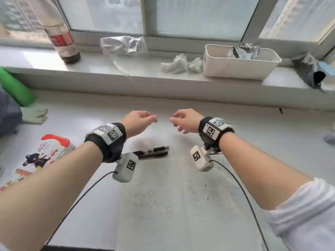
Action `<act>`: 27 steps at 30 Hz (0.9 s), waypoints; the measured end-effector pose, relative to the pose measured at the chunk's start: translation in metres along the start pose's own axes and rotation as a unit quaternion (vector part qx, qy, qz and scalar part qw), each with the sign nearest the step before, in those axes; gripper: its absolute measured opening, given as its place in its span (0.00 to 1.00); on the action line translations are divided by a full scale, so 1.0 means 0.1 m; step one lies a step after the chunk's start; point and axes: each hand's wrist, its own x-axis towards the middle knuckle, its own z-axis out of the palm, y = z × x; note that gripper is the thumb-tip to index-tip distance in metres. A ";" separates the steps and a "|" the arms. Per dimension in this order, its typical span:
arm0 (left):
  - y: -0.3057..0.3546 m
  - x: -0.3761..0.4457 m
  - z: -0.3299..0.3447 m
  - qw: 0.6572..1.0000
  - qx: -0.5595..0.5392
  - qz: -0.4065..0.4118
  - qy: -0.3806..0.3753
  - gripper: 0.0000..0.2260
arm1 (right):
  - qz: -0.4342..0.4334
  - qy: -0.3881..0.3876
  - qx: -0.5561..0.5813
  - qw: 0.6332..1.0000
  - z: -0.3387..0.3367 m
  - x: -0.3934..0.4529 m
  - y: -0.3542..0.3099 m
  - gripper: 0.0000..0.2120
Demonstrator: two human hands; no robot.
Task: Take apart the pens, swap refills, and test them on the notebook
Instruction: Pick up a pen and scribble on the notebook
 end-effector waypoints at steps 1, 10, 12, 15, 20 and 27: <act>-0.04 0.02 0.02 1.000 -0.006 -0.001 -0.001 0.12 | 0.001 -0.011 0.010 1.000 0.02 0.02 0.02 0.14; -0.25 -0.25 0.19 0.998 -0.048 0.013 0.044 0.13 | -0.080 0.055 0.004 0.995 0.27 -0.24 0.14 0.13; -0.28 -0.47 0.24 0.997 -0.029 0.028 0.061 0.13 | -0.083 0.059 0.012 0.995 0.35 -0.48 0.20 0.11; -0.28 -0.84 0.22 0.992 0.063 0.073 0.078 0.13 | -0.089 0.082 -0.015 0.993 0.39 -0.90 0.23 0.08; -0.35 -1.09 0.22 0.983 0.141 0.079 0.082 0.05 | -0.116 0.116 -0.047 0.985 0.57 -1.09 0.26 0.05; -0.41 -0.91 0.32 0.982 0.164 0.074 0.062 0.09 | -0.124 0.061 -0.157 0.978 0.73 -0.81 0.15 0.07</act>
